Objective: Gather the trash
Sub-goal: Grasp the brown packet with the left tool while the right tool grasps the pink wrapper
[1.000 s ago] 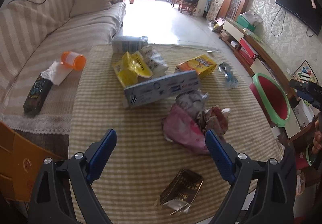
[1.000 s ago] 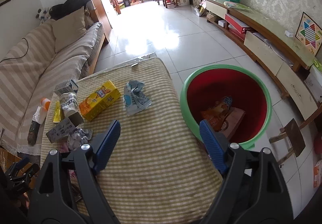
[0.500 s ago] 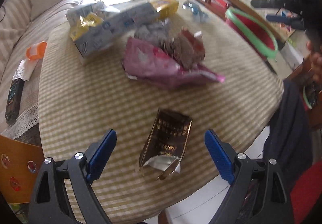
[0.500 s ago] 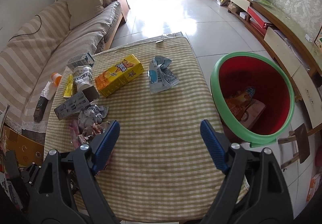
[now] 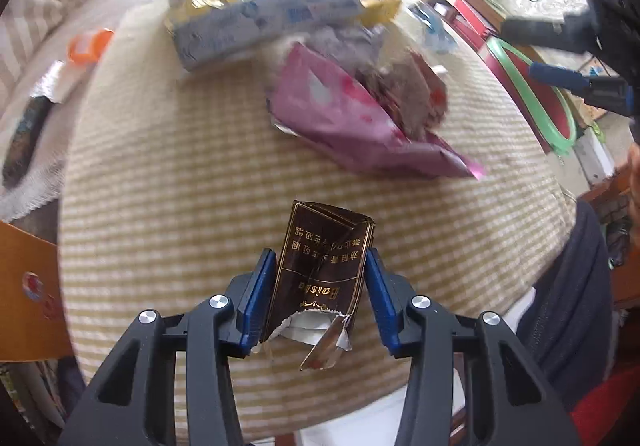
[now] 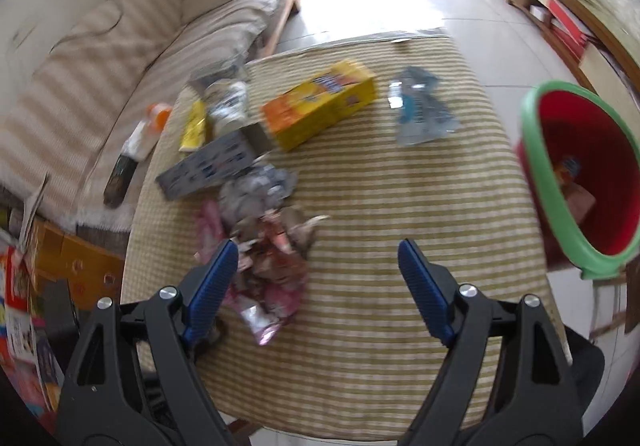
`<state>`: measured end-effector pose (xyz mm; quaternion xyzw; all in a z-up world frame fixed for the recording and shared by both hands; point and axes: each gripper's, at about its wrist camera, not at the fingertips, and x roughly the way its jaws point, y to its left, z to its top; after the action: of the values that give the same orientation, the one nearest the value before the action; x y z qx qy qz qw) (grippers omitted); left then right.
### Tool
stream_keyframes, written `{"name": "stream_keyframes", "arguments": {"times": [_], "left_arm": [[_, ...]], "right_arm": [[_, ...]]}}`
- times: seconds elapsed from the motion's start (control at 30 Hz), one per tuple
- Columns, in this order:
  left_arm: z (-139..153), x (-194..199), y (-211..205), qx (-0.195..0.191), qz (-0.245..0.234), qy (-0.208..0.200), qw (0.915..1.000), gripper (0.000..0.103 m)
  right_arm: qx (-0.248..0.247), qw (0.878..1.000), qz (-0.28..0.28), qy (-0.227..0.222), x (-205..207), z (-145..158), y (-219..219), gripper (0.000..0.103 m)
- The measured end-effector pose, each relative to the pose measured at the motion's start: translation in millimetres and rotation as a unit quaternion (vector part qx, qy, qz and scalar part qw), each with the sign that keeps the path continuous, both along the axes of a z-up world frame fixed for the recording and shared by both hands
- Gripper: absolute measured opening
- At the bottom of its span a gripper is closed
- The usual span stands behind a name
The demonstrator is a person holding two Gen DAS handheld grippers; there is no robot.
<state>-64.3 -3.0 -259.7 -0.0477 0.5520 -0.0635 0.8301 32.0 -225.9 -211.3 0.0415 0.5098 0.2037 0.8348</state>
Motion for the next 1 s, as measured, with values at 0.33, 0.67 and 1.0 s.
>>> {"name": "stream_keyframes", "arguments": {"times": [0.33, 0.67, 1.0], "left_arm": [[5, 7, 48, 0.008, 0.083, -0.001, 0.9965, 0.044], [-3, 3, 65, 0.002, 0.105, 0.004, 0.9945, 0.052], [-1, 2, 74, -0.008, 0.128, -0.001, 0.9917, 0.062]], "right_arm": [[-0.065, 0.991, 0.109, 0.033, -23, -37, 48, 0.067], [-0.091, 0.983, 0.146, 0.056, -23, -64, 71, 0.04], [-0.037, 0.981, 0.17, 0.081, -36, -51, 60, 0.018]]}}
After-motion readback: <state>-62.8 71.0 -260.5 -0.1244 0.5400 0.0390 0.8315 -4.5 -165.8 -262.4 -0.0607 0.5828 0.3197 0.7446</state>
